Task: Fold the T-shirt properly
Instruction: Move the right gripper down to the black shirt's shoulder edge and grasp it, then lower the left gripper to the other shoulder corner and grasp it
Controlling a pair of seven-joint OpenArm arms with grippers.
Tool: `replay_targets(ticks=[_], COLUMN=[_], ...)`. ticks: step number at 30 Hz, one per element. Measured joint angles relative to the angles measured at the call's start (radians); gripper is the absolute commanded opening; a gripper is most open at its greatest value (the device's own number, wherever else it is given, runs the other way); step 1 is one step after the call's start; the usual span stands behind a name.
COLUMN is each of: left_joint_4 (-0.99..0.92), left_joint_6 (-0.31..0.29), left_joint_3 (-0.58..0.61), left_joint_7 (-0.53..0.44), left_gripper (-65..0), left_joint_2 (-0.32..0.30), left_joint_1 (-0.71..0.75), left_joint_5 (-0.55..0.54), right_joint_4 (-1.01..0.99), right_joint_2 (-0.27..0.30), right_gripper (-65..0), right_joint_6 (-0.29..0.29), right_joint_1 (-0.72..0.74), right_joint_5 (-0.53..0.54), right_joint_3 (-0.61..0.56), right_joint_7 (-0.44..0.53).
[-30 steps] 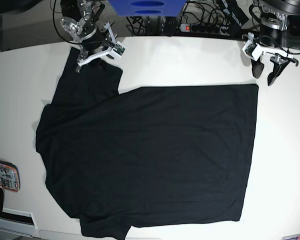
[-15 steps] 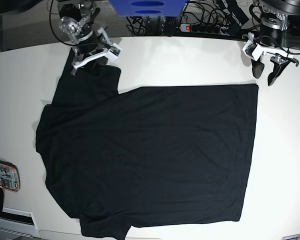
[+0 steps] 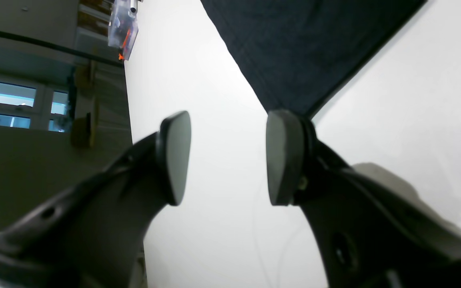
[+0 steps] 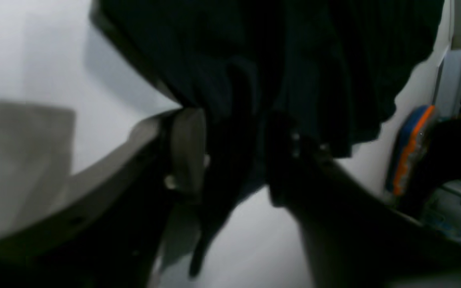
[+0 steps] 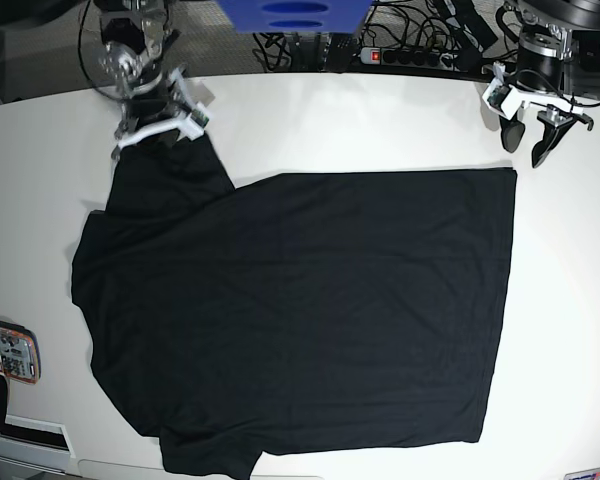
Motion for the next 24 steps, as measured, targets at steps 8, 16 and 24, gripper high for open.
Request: replay_targets(ticks=[8,16,24], left_joint_4=[0.000,-0.045,-0.062], left_joint_6=[0.000,-0.006,-0.024], left_joint_3=[0.000,0.000,0.087], left_joint_7=[-0.002,0.019,0.197], left_gripper=[-37.3,-34.5,-29.4], left_joint_2=[-0.002,-0.001,-0.018], left_joint_1=[0.000,-0.021,-0.132], left_joint_5=[0.000,0.029,0.270], right_joint_4=[-0.020,-0.019,-0.018], right_joint_2=[0.006,0.005,0.003], right_gripper=[-65.0,-65.0,-65.0], right_joint_6=[0.007,0.006,0.007], right_joint_1=[0.017,0.017,0.017], right_joint_5=[-0.014,-0.014,-0.016], right_joint_3=[0.001,0.001,0.001], right_joint_7=[-0.025,-0.025,-0.025])
